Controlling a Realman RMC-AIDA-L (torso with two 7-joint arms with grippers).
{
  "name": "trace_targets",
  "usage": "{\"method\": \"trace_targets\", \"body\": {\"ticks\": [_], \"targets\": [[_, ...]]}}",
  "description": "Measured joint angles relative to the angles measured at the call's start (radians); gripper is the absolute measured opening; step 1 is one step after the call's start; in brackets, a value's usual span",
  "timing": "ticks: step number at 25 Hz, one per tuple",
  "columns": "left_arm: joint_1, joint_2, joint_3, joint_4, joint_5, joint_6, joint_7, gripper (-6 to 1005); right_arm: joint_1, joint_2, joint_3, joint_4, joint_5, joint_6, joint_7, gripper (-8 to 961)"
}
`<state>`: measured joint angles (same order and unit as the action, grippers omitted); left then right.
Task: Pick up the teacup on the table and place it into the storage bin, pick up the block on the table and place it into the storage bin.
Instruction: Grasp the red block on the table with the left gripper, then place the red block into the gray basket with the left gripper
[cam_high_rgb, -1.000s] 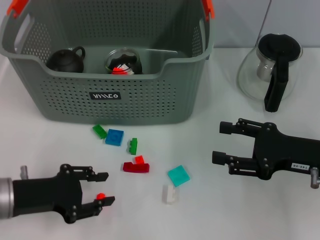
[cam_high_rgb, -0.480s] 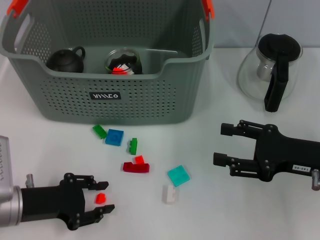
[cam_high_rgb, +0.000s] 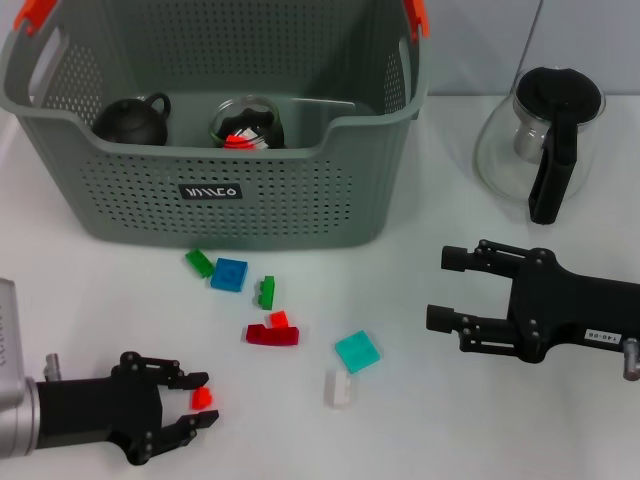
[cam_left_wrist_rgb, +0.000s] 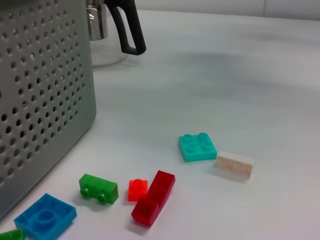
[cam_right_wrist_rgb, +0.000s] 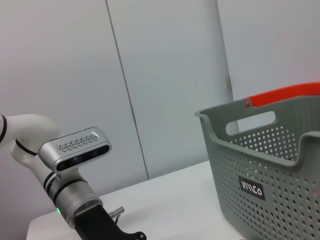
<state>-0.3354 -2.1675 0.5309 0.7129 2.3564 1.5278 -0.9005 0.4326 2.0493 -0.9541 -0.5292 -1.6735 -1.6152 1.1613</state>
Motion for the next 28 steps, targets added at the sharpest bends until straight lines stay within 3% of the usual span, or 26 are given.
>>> {"method": "trace_targets", "body": {"ticks": [4, 23, 28], "targets": [[0.003, 0.0, -0.002, 0.004, 0.0, 0.006, -0.001, 402, 0.001, 0.0, 0.0, 0.0, 0.0, 0.0, 0.001, 822], [-0.004, -0.003, -0.003, 0.003, -0.002, -0.02, -0.026, 384, 0.006, 0.0, 0.0, 0.0, 0.0, 0.0, 0.003, 821], [-0.004, -0.003, -0.004, 0.006, -0.007, -0.021, -0.05, 184, 0.006, 0.0, 0.0, 0.0, 0.0, 0.0, 0.005, 820]]}}
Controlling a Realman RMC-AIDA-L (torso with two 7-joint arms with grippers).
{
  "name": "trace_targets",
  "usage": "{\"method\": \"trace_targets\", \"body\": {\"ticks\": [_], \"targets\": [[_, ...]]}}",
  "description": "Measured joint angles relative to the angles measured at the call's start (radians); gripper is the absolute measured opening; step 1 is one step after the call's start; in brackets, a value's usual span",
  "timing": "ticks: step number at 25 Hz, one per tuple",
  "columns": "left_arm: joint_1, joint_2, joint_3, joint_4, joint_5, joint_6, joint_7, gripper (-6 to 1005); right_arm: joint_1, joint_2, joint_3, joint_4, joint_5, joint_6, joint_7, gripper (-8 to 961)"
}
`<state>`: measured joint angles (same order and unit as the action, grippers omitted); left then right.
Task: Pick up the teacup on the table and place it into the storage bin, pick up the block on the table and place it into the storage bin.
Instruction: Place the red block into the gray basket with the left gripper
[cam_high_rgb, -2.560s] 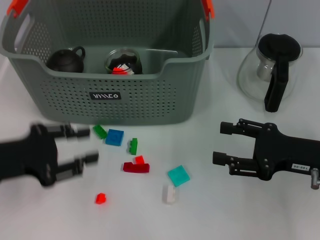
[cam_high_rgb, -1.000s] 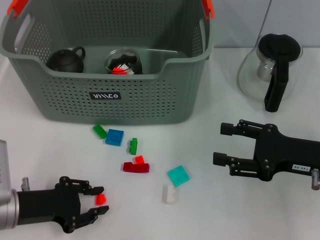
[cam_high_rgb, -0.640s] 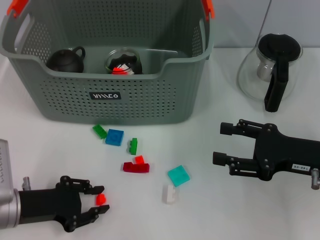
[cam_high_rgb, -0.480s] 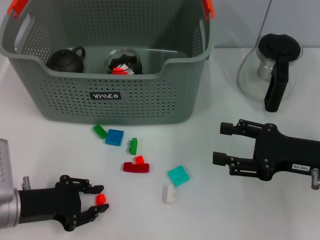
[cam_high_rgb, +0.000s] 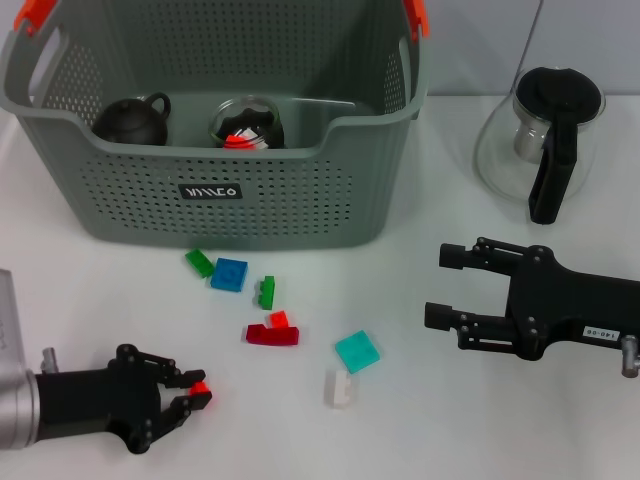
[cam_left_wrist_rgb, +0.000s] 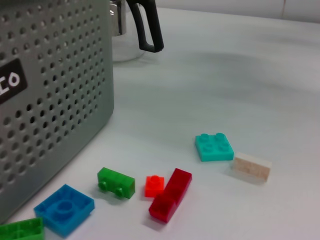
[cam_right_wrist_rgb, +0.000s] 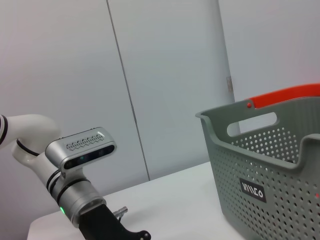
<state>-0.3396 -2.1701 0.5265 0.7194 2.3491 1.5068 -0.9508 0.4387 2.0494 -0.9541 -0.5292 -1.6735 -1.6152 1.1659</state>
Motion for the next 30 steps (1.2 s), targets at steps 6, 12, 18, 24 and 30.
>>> {"method": "trace_targets", "body": {"ticks": [6, 12, 18, 24, 30], "targets": [[-0.013, 0.013, -0.052, 0.068, -0.001, 0.122, -0.123, 177, 0.002, 0.0, 0.0, 0.0, 0.0, 0.0, 0.009, 820], [-0.083, 0.071, -0.272, 0.075, -0.055, 0.422, -0.197, 193, 0.005, -0.001, 0.0, 0.0, 0.0, 0.0, 0.011, 821], [-0.136, 0.093, -0.326, 0.079, -0.365, 0.511, -0.408, 209, 0.005, -0.001, 0.0, 0.0, 0.0, 0.0, 0.011, 821], [-0.234, 0.11, -0.31, 0.12, -0.623, 0.389, -0.646, 225, 0.005, 0.0, 0.0, 0.0, 0.0, 0.0, 0.011, 820], [-0.307, 0.162, -0.139, 0.145, -0.56, 0.103, -0.831, 241, 0.006, 0.0, 0.0, 0.0, 0.0, 0.003, 0.011, 820]]}}
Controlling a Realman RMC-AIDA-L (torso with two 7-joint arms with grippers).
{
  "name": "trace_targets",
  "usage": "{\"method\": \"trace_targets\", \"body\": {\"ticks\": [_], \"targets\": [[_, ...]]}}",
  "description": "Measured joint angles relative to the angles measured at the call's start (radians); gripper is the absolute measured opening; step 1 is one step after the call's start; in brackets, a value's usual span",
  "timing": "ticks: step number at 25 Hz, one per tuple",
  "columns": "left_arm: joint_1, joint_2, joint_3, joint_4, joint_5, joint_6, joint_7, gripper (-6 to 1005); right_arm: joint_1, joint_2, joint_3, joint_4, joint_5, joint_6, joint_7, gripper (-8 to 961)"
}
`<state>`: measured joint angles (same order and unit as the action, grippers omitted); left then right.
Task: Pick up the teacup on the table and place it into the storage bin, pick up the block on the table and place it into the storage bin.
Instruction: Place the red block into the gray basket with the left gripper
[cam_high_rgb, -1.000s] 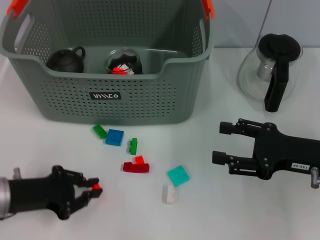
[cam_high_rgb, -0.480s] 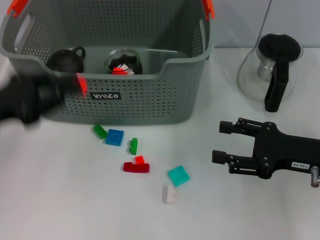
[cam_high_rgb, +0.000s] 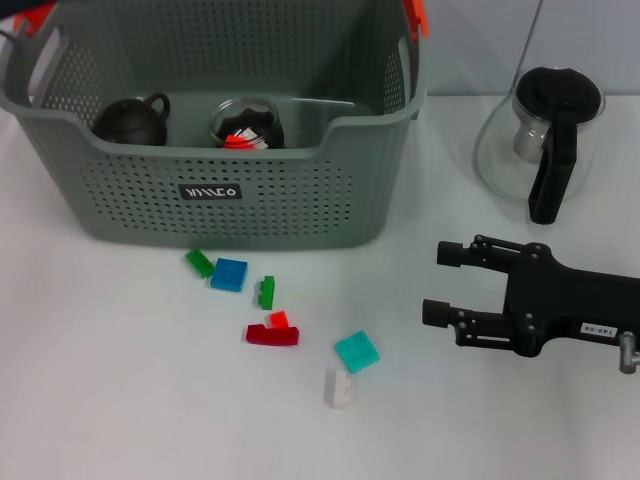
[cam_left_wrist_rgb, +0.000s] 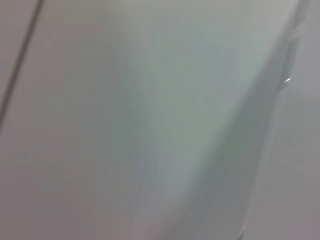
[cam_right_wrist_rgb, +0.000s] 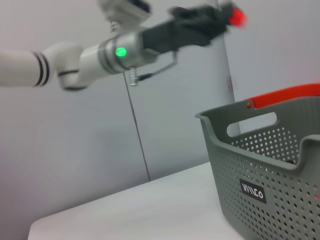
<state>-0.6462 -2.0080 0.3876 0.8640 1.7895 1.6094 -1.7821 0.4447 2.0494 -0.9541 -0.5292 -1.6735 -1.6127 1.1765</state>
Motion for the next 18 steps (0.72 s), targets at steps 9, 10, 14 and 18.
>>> {"method": "trace_targets", "body": {"ticks": [9, 10, 14, 18], "targets": [[-0.061, -0.02, 0.358, 0.042, 0.302, -0.398, -0.151, 265, 0.002, 0.003, 0.0, 0.0, 0.0, 0.005, 0.0, 821], [-0.061, -0.023, 0.388, 0.042, 0.32, -0.413, -0.157, 268, 0.002, 0.003, 0.0, 0.0, 0.0, 0.005, 0.0, 821], [-0.066, -0.042, 0.439, 0.046, 0.362, -0.445, -0.176, 279, 0.002, 0.003, 0.0, 0.0, 0.0, 0.005, 0.0, 822], [-0.067, -0.05, 0.435, 0.048, 0.356, -0.482, -0.224, 289, 0.003, 0.003, 0.0, 0.0, 0.0, 0.006, 0.0, 822]]}}
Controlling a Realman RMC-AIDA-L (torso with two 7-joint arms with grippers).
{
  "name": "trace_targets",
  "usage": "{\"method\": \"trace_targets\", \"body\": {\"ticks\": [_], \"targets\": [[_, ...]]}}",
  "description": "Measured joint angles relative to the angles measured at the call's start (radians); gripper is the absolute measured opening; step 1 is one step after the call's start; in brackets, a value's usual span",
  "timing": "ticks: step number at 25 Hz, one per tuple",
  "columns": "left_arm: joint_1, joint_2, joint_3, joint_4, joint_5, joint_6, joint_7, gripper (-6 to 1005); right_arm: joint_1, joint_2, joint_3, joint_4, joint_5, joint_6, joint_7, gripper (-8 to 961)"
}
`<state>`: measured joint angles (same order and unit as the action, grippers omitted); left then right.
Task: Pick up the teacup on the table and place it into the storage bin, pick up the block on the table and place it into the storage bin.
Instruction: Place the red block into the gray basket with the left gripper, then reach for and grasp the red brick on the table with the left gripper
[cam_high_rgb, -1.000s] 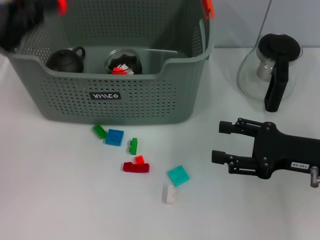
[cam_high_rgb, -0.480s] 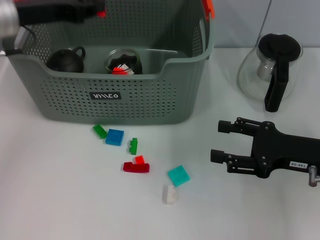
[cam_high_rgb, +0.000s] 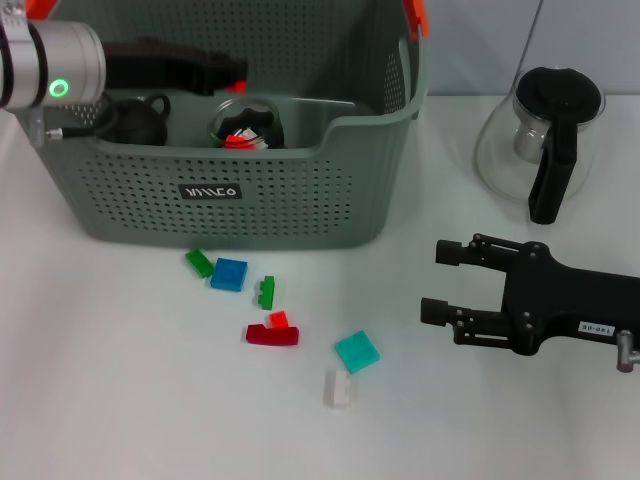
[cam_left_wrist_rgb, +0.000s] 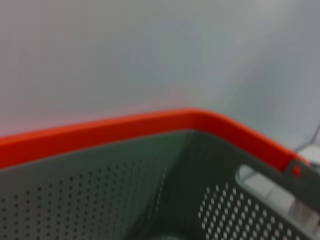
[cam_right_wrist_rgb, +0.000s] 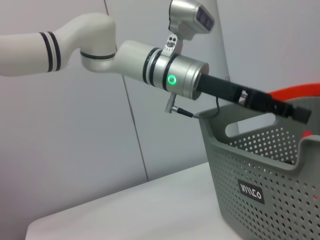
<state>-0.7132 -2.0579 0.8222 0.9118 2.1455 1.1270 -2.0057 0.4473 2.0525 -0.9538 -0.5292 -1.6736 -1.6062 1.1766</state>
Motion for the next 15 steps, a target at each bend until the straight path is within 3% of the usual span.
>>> {"method": "trace_targets", "body": {"ticks": [7, 11, 13, 15], "targets": [[0.062, -0.001, -0.129, 0.032, -0.228, 0.1, 0.03, 308, -0.001, 0.0, 0.004, 0.0, 0.0, 0.002, 0.0, 821], [0.166, -0.005, -0.288, -0.009, -0.494, 0.397, 0.291, 449, -0.006, 0.0, 0.007, 0.0, 0.0, -0.001, 0.0, 821], [0.209, -0.013, -0.337, -0.036, -0.533, 0.526, 0.407, 520, -0.007, 0.0, 0.007, 0.0, 0.0, -0.002, 0.0, 821], [0.246, -0.024, -0.357, -0.042, -0.504, 0.606, 0.483, 520, -0.007, 0.0, 0.008, 0.0, 0.0, -0.002, 0.0, 821]]}}
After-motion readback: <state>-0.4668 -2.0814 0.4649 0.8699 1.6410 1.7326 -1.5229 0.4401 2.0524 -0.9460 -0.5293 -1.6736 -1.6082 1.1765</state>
